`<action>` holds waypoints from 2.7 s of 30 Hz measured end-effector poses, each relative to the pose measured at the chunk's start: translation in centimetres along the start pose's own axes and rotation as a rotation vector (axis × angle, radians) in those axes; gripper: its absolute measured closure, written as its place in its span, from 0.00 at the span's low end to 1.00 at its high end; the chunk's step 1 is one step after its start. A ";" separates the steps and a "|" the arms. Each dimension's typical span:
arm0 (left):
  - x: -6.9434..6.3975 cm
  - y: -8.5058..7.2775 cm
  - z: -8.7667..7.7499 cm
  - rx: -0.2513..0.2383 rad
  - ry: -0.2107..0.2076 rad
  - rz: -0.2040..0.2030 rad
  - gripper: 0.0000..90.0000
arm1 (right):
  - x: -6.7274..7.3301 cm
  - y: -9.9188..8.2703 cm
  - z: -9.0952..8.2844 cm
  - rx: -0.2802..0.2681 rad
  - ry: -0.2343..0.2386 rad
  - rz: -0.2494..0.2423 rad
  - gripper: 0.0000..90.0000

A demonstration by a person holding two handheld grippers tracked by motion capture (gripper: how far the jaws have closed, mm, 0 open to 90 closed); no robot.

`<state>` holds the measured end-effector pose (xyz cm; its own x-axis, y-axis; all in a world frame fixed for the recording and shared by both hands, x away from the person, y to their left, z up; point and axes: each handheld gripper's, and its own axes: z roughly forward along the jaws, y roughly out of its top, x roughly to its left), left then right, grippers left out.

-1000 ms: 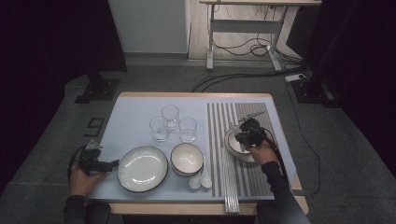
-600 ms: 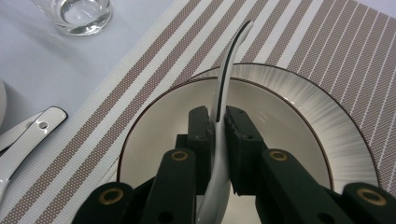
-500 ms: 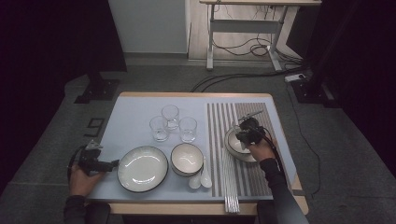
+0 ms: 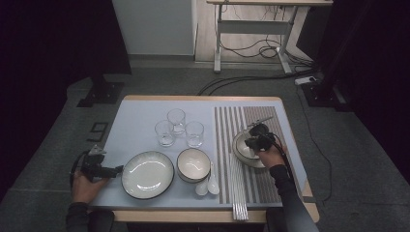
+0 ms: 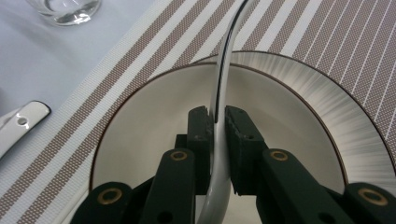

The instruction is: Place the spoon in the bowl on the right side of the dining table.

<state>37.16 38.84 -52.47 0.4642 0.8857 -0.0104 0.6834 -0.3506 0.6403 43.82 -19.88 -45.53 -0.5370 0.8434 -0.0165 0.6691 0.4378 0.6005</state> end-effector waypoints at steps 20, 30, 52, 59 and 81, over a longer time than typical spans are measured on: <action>0.0 0.0 0.0 0.000 0.000 0.000 0.00 | -0.9 -1.3 1.0 0.040 0.019 0.024 0.83; 0.0 0.0 0.0 0.000 0.000 0.000 0.00 | -1.1 -1.3 0.5 0.010 0.011 0.023 0.66; 0.0 0.0 0.0 0.000 0.000 0.000 0.00 | -0.9 -2.3 -2.1 -0.068 -0.017 -0.011 0.20; 0.0 0.0 0.0 0.001 0.000 0.001 0.00 | -0.6 -3.1 -3.0 -0.091 -0.030 -0.022 0.15; 0.0 0.0 0.0 0.001 0.000 0.000 0.00 | -0.2 -7.1 -5.4 -0.122 -0.077 0.014 0.00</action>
<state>37.14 38.83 -52.45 0.4639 0.8858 -0.0103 0.6840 -0.3508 0.6396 36.40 -24.81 -45.45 -0.4841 0.8725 -0.0664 0.6061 0.3891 0.6937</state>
